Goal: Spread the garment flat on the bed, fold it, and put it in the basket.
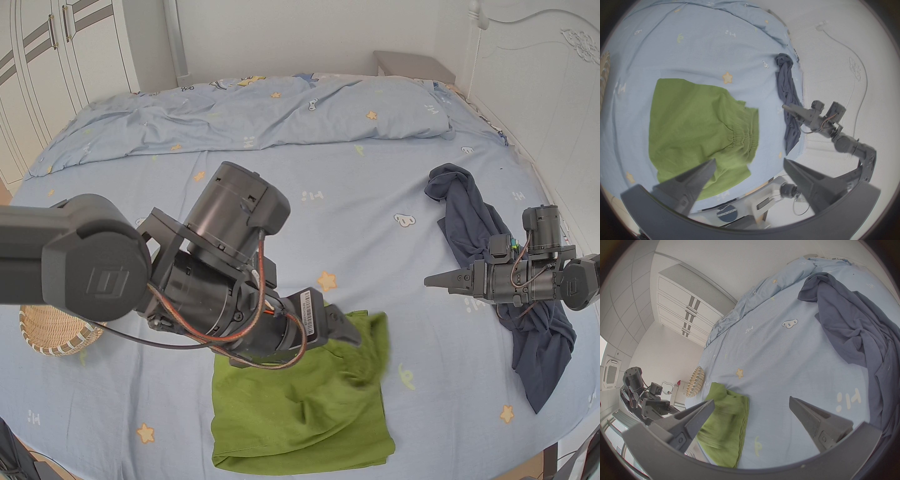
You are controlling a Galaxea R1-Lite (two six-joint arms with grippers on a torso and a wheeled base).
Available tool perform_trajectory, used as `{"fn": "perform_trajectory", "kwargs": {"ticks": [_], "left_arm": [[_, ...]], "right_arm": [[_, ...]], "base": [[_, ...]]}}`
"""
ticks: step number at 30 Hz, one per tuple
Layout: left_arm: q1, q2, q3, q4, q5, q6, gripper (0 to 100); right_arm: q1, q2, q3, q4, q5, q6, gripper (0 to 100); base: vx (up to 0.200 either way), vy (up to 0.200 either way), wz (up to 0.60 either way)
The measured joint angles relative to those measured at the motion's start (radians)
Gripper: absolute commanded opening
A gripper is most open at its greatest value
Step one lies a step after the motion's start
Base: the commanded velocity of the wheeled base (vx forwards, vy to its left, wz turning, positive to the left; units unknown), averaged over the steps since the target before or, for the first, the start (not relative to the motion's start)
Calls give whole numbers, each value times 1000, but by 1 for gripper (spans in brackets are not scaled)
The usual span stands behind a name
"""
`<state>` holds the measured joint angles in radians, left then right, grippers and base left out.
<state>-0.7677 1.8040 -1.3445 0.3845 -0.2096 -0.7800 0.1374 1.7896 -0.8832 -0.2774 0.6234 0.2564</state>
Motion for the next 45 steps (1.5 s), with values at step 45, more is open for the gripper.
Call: {"fn": "perform_trajectory", "kwargs": {"ticks": [45], "left_arm": [[488, 137, 751, -844, -482, 243, 100]], "right_arm": [[87, -231, 41, 50, 43, 41, 100]], "base": [[0, 0, 0]]}}
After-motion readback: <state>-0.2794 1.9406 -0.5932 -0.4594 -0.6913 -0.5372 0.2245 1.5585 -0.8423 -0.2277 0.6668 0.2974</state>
